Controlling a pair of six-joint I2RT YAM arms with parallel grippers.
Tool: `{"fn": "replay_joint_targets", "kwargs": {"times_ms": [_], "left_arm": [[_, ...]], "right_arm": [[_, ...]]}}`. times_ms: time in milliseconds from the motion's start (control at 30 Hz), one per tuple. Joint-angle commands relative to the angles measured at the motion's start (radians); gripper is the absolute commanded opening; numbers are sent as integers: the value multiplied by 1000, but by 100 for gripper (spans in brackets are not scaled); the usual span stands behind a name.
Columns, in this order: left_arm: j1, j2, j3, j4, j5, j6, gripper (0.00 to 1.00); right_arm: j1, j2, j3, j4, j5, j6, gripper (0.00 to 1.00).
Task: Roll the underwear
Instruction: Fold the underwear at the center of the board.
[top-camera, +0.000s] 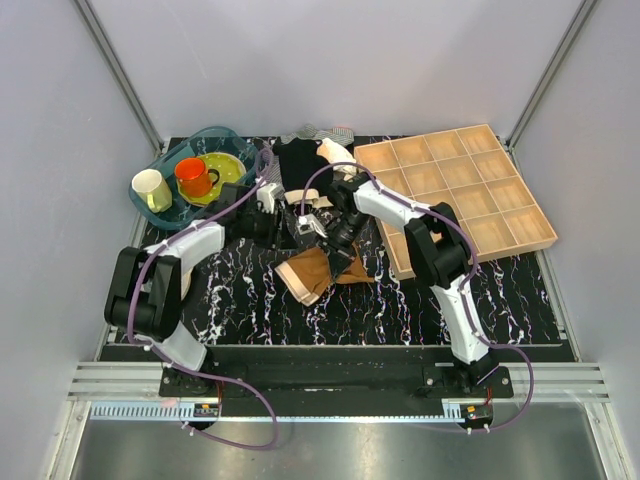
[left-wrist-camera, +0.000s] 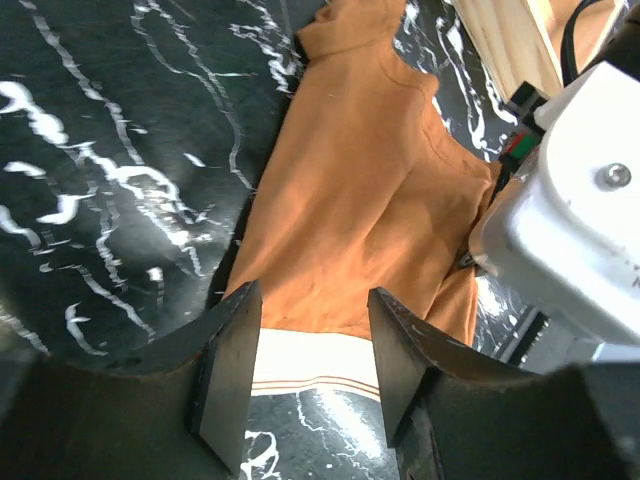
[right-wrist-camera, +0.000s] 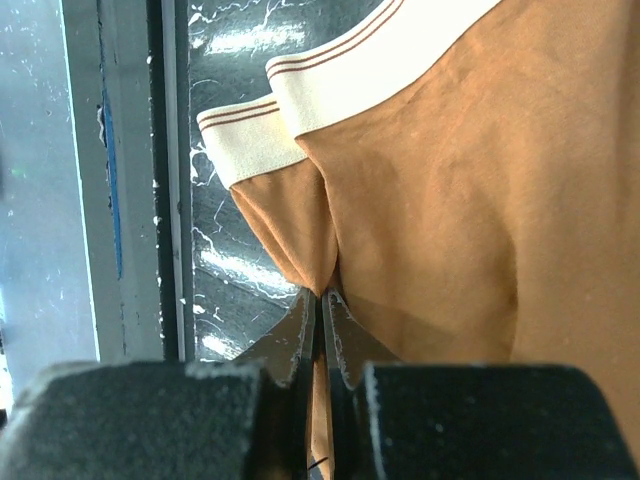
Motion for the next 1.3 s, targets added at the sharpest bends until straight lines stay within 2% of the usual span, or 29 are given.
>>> {"fn": "replay_joint_targets", "kwargs": {"times_ms": [0, 333, 633, 1067, 1267], "left_arm": [[-36, 50, 44, 103, 80, -101, 49], [-168, 148, 42, 146, 25, -159, 47], [-234, 205, -7, 201, -29, -202, 45], [-232, 143, -18, 117, -243, -193, 46], [-156, -16, -58, 194, -260, -288, 57]], "right_arm": [[6, -86, -48, 52, 23, -18, 7], [25, -111, -82, 70, 34, -15, 8], [29, -134, -91, 76, 37, -14, 8], [31, -146, -25, 89, 56, 2, 8], [32, -134, -3, 90, 72, 0, 7]]}}
